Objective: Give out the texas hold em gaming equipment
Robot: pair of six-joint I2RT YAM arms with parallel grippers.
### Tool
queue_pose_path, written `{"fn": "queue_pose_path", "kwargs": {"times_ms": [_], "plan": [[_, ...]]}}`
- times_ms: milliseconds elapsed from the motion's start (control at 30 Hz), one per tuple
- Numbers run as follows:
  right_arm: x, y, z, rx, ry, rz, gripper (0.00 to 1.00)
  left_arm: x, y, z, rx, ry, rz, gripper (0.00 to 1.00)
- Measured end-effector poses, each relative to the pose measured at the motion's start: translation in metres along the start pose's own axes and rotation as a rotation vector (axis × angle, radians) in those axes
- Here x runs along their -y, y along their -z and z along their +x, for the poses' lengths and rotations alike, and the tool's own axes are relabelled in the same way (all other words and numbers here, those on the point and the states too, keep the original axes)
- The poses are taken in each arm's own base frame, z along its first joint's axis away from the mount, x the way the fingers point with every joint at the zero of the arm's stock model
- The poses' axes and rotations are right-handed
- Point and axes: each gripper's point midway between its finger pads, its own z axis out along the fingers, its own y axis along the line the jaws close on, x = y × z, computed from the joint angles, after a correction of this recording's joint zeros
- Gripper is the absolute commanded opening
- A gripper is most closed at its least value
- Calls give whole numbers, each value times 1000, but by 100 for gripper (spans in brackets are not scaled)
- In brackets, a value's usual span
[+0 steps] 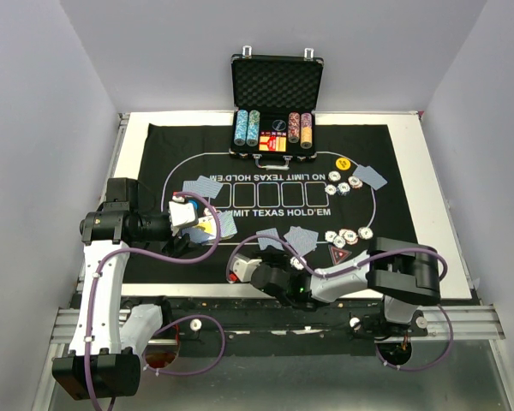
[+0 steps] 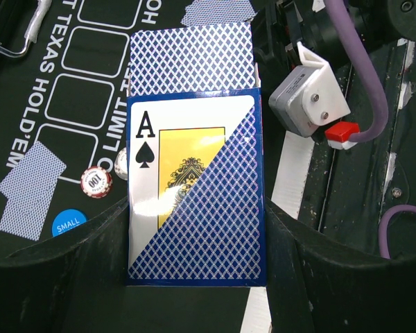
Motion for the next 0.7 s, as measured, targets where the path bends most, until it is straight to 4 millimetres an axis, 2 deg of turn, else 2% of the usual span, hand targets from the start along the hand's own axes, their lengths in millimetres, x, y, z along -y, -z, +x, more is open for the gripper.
{"fn": "queue_pose_path", "kwargs": {"times_ms": [233,333,700], "plan": [[1,-9,4,-10,53,51,47,0,0,0,0,0,0,45],[1,-11,4,-12,63,63,41,0,0,0,0,0,0,45],[4,-12,8,-28,65,92,1,0,0,1,0,2,1,45]]}}
